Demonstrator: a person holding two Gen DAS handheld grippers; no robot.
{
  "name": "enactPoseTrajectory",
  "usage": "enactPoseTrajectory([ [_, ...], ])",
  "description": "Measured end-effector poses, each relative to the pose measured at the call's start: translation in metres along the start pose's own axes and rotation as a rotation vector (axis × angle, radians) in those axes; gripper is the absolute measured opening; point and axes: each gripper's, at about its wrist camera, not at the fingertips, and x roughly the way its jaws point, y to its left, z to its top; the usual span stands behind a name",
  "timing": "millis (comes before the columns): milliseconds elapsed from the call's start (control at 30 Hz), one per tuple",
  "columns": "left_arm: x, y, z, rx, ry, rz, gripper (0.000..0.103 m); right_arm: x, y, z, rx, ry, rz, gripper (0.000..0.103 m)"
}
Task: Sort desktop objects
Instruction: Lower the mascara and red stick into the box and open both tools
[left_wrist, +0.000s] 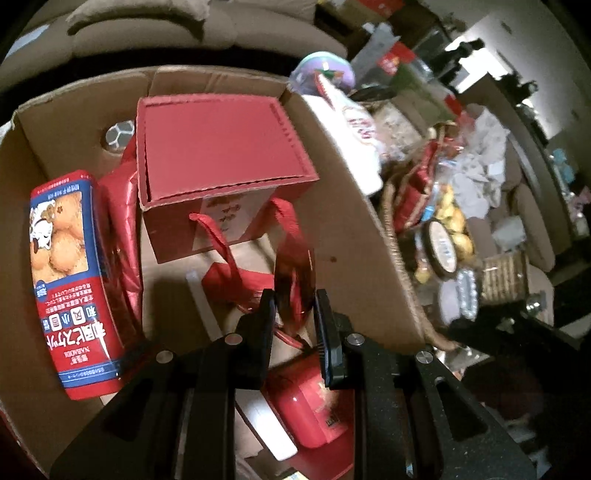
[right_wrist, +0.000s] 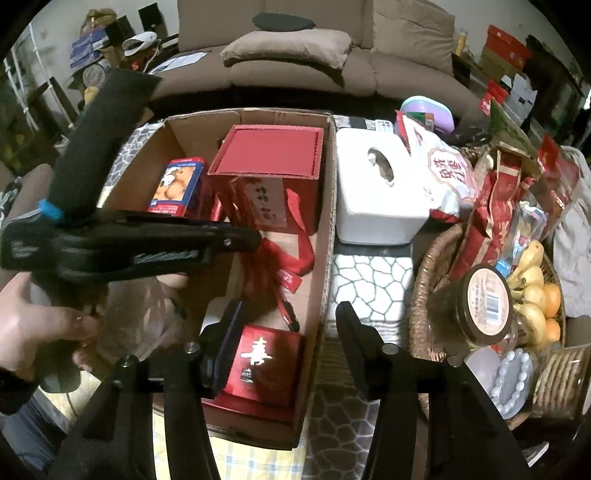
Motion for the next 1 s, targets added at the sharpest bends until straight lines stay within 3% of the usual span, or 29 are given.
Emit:
enactPoseTrajectory([
  [67,0.005,0.001,0.001,0.001,0.012,0.027,0.019,0.002,0.000,-0.001,0.000,0.002,-0.001,0.053],
  [200,-0.001,-0.002,-0.001,0.023,0.010,0.031,0.034,0.002,0.001,-0.002,-0.005,0.005,-0.004,0.053],
  [333,-0.017,-0.002,-0.002,0.028,-0.004,0.016,0.034,-0.001,0.005,-0.004,-0.003,-0.003,-0.001,0.057],
  [533,-0.055,0.000,-0.010,0.041,-0.035,0.014,0.038,-0.008,0.018,-0.006,-0.014,-0.002,-0.005,0.058],
  [733,-0.100,0.001,-0.024,0.048,-0.070,0.009,0.043,-0.015,0.029,-0.010,0.005,-0.012,-0.009,0.067],
  [867,-0.126,0.000,-0.035,0.088,-0.084,0.040,0.044,-0.021,0.038,-0.013,0.005,-0.011,-0.010,0.067],
  [1000,-0.157,0.007,-0.052,0.105,-0.104,0.058,0.052,-0.031,0.049,-0.016,0.002,-0.016,-0.013,0.073],
])
